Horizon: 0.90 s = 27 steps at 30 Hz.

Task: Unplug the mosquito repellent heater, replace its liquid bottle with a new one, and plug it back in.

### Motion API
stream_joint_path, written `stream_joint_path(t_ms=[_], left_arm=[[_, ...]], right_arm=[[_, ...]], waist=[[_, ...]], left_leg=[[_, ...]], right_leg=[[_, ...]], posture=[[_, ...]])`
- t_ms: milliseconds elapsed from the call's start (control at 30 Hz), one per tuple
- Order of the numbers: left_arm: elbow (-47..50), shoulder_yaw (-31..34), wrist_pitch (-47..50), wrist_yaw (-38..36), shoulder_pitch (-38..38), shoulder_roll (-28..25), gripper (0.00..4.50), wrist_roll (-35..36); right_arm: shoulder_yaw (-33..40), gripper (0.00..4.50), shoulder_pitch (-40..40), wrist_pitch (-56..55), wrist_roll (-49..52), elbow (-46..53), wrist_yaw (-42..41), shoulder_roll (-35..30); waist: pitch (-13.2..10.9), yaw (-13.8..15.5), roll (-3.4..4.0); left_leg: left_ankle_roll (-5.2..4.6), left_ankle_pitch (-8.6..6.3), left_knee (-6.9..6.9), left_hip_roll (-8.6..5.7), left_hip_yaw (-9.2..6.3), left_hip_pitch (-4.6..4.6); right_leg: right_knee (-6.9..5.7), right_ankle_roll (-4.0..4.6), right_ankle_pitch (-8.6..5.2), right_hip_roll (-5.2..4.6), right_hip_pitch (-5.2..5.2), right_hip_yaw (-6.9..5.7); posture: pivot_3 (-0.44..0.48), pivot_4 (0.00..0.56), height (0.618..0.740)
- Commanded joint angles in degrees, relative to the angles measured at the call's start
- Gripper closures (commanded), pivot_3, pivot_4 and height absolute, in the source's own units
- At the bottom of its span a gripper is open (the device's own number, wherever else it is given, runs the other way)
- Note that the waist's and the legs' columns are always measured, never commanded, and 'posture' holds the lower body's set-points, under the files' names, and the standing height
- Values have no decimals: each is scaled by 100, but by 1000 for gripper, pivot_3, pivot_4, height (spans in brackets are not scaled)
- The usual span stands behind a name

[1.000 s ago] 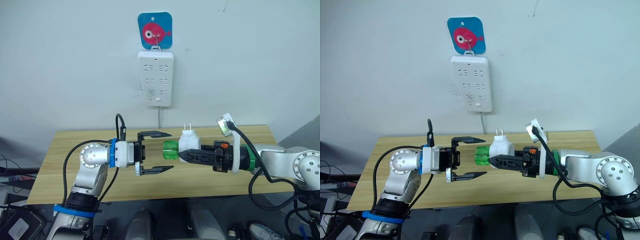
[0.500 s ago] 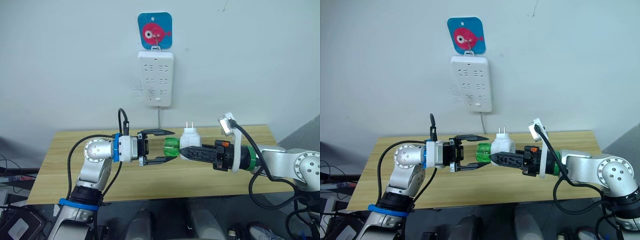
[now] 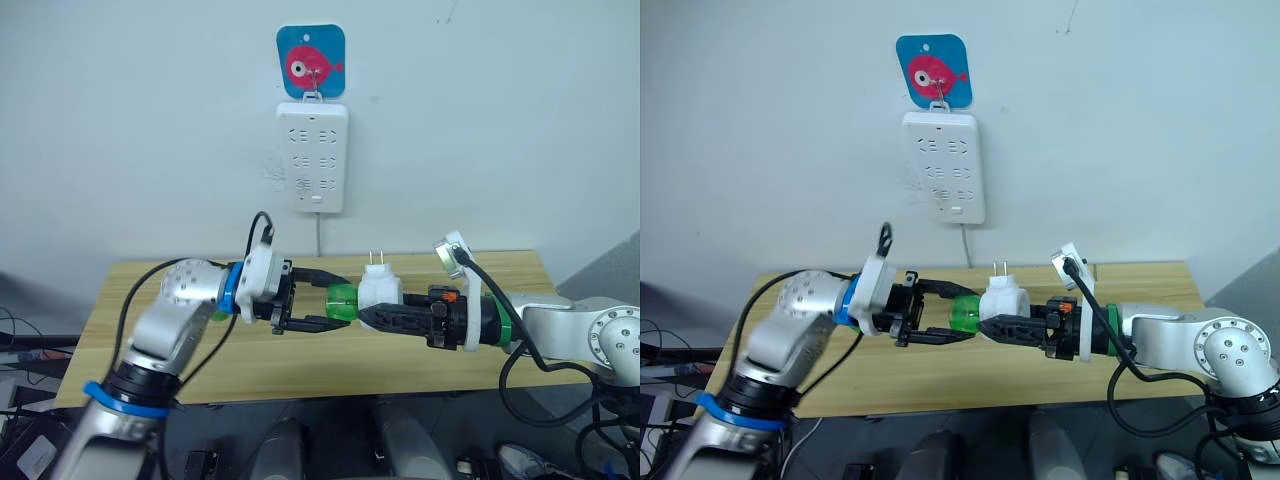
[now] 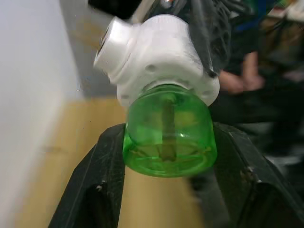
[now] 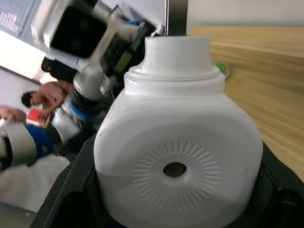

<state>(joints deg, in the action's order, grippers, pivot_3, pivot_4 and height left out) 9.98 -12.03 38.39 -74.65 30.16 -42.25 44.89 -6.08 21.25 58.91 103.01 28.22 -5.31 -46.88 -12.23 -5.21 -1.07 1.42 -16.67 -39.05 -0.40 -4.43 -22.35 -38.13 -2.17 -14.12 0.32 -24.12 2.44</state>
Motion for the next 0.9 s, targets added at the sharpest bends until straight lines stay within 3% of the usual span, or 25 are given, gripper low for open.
stream_joint_path(t_ms=[33, 167, 233, 367, 467, 633, 900], left_arm=[[-414, 171, 1979, 27, 645, -171, 2227, 903], [-446, 289, 2008, -40, 752, -47, 2227, 828], [-402, 314, 1359, -20, 580, 50, 2227, 415], [-314, 325, -914, -5, 37, 374, 914, -803], [-366, 430, -2167, -137, -301, 588, 29, -1298], [-637, 781, -4975, -184, -1137, 1094, 0, -2047], [-832, 657, -6508, 57, -1439, 1645, 0, -2366]], right_arm=[[7, 1464, 14, 126, -123, 321, -266, -101], [-5, 1464, -30, 45, 8, 271, -214, -81], [2, 1464, -68, -5, 118, 225, -131, -78], [46, 1464, -162, -165, 444, 102, 108, -61], [83, 1464, -201, -166, 498, 75, 177, -66], [95, 1464, -206, -135, 441, 51, 159, -87], [83, 1464, -132, -100, 382, -4, 120, -63]], waist=[[0, -13, 0], [0, -20, 0], [0, -26, 0], [1, -2, 1], [1, 24, 1], [6, 25, 7], [10, 61, 5]], left_leg=[[0, 0, 0, 0, 1, 1], [0, 0, 3, 2, 4, 3], [0, 0, 5, 6, 4, 0], [3, 1, 10, 8, 2, 2], [4, 2, 9, 4, 12, 1], [2, 1, 8, 0, 31, 4], [2, 1, 0, -2, 23, 1]], right_leg=[[-3, -1, -1, 2, 1, 1], [-3, 15, 8, 2, -2, 5], [-4, 26, 15, 1, -9, 5], [-1, 30, 16, -31, -9, 9], [2, 32, 17, -38, -10, 16], [8, 32, 18, -45, -8, 25], [5, 31, 19, -45, 0, 16]], posture=[[-155, 172, 740], [-158, 171, 740], [-158, 171, 740], [-160, 167, 740], [-161, 166, 740], [-161, 166, 740], [-147, 160, 740]])
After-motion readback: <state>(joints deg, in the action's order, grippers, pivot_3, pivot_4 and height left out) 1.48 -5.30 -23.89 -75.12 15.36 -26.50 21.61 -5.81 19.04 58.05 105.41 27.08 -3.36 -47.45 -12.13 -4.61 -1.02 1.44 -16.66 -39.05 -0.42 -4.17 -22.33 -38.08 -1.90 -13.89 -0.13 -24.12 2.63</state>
